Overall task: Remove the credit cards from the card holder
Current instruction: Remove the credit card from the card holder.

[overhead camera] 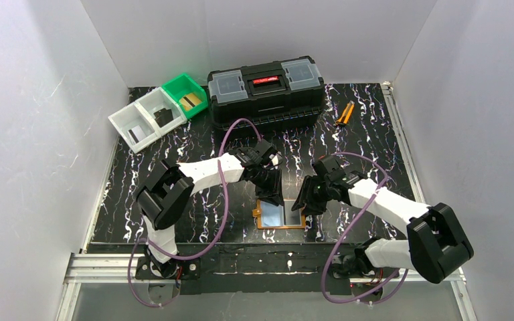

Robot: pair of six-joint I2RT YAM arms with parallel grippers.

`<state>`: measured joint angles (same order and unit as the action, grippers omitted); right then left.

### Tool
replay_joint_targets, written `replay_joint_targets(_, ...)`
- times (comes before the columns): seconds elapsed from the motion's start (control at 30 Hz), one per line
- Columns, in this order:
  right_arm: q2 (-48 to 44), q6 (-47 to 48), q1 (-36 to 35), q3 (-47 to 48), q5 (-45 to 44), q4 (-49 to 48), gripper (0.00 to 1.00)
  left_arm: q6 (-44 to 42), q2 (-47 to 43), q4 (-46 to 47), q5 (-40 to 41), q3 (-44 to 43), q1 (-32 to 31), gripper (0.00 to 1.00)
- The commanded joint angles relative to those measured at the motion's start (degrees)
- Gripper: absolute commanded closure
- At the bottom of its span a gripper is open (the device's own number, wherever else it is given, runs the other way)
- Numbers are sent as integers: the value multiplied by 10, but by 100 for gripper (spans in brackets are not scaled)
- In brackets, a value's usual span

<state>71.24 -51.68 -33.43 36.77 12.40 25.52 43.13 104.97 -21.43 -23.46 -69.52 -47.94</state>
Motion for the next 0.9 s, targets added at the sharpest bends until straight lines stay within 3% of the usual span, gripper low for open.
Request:
replay_joint_targets(0.0, 12, 8, 1, 0, 6, -11, 53, 3, 6, 14, -24, -14, -2, 76)
replay_joint_targets(0.4, 35, -1, 0, -20, 6, -29, 61, 21, 35, 71, -37, 14, -15, 76)
replay_joint_targets(0.87, 52, -9, -3, -35, 6, -43, 76, 16, 43, 68, -13, 53, -15, 75)
